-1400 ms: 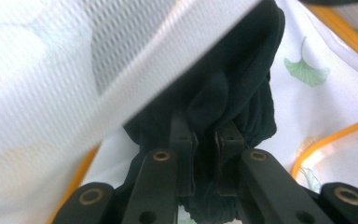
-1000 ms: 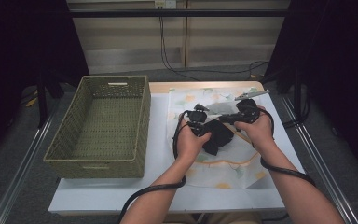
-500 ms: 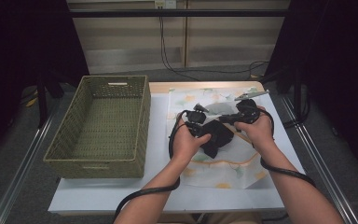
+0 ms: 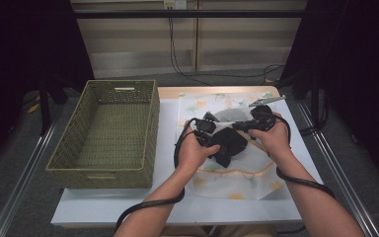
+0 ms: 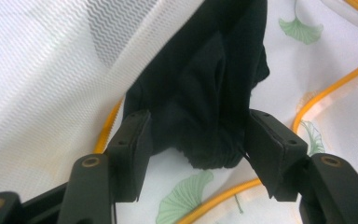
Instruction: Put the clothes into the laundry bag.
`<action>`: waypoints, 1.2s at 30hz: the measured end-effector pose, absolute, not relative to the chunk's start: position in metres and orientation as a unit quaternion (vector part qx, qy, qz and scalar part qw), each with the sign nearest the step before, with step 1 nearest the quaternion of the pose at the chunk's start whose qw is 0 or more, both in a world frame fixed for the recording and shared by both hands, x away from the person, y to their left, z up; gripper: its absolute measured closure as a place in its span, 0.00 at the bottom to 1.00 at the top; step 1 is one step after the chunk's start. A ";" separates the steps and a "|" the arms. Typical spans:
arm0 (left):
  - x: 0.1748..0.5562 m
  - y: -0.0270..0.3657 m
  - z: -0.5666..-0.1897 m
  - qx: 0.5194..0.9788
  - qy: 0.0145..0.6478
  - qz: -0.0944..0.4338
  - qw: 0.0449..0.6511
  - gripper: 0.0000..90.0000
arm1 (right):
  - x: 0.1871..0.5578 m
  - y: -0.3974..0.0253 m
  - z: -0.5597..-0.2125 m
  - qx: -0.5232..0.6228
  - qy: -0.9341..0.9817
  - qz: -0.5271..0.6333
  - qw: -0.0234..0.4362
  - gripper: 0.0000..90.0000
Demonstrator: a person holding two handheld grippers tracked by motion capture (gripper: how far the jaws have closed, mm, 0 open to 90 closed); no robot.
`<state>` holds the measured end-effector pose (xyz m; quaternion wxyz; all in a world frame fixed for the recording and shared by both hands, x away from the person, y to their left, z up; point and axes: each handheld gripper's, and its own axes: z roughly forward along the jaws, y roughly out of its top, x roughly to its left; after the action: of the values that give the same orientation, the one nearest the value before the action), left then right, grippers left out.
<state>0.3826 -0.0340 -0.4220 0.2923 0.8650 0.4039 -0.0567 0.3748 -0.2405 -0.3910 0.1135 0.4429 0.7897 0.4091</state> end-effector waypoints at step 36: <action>0.382 -0.040 -0.423 0.868 0.410 -0.079 0.267 0.99 | 0.375 -0.244 -0.391 0.446 0.787 0.411 0.114 1.00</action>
<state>0.3823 -0.0402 -0.4226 0.2673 0.8682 0.4104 -0.0792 0.3752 -0.2441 -0.3905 0.1139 0.4458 0.7872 0.4105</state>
